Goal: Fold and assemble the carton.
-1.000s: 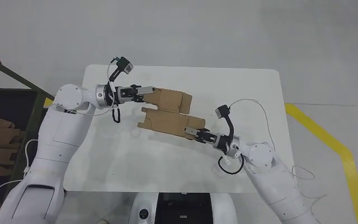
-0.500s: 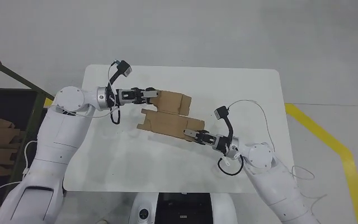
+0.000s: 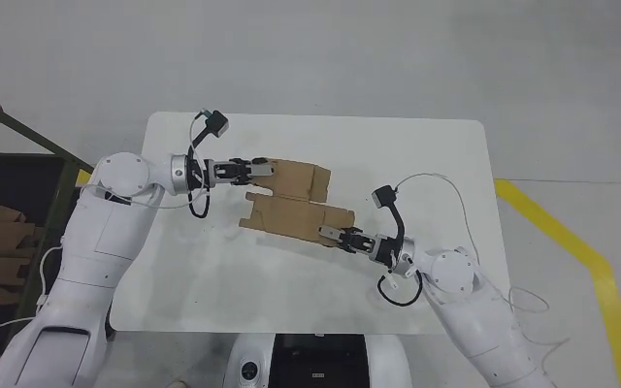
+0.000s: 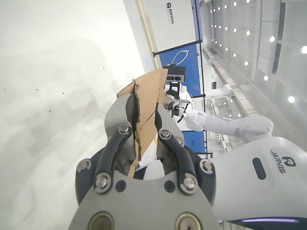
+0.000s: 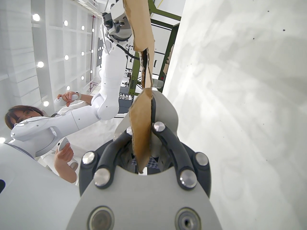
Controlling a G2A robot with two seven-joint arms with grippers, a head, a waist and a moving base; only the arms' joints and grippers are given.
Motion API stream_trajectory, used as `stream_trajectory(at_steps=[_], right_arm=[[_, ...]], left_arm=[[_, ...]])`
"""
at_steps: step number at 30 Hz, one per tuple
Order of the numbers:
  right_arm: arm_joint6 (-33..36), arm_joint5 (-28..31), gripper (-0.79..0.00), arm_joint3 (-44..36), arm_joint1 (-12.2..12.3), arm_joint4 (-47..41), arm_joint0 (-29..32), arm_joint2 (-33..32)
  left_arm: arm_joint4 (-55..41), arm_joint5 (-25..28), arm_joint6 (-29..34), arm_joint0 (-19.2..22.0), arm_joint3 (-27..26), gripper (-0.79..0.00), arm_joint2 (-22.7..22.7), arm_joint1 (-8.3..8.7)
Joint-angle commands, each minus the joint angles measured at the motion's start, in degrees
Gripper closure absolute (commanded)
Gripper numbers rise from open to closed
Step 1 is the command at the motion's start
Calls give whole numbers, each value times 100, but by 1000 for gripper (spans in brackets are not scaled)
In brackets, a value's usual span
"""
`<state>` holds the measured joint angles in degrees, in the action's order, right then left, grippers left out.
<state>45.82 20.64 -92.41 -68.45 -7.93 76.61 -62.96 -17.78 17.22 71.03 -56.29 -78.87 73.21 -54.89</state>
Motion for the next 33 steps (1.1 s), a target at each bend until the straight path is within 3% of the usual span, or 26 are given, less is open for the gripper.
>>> stream_trajectory(at_steps=[1, 12, 18, 19, 20, 21, 33], right_arm=[[-21, -15, 0, -6, 4, 15, 7, -2], [-77, -109, 0, -40, 30, 56, 27, -2], [-92, -96, 0, -16, 31, 77, -13, 50], [-88, -89, -265, -10, 31, 75, -18, 56], [-109, -97, -603, 7, 33, 92, -22, 52], [-130, -96, -785, 19, 35, 105, -23, 49], [-745, 258, -785, -66, 124, 37, 296, -556]], left_arm=[[33, -7, -18, -9, -17, -126, 4, 6], [103, -67, 41, -39, -101, 0, -2, 40], [37, -79, 24, -22, -72, 0, -31, 42], [-43, -84, 39, -17, -55, 0, -31, 40], [-112, -90, 54, -11, -34, 0, -29, 39], [-173, -100, 66, -4, -13, 0, -25, 39], [-1042, -175, 199, -55, 231, 0, 93, 33]])
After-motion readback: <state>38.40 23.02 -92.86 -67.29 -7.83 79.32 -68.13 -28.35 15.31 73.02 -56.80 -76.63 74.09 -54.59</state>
